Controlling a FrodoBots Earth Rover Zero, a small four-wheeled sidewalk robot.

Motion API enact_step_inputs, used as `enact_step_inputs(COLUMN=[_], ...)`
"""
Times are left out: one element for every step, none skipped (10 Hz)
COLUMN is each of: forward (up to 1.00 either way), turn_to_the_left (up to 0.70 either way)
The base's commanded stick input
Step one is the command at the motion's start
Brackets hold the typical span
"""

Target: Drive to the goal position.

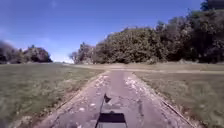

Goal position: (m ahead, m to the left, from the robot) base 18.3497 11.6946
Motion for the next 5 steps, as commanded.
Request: enact_step_inputs(forward=[0.85,0.85,0.85,0.85,0.85], turn_to_the_left=[-0.34,0.0,0.01,0.02,0.01])
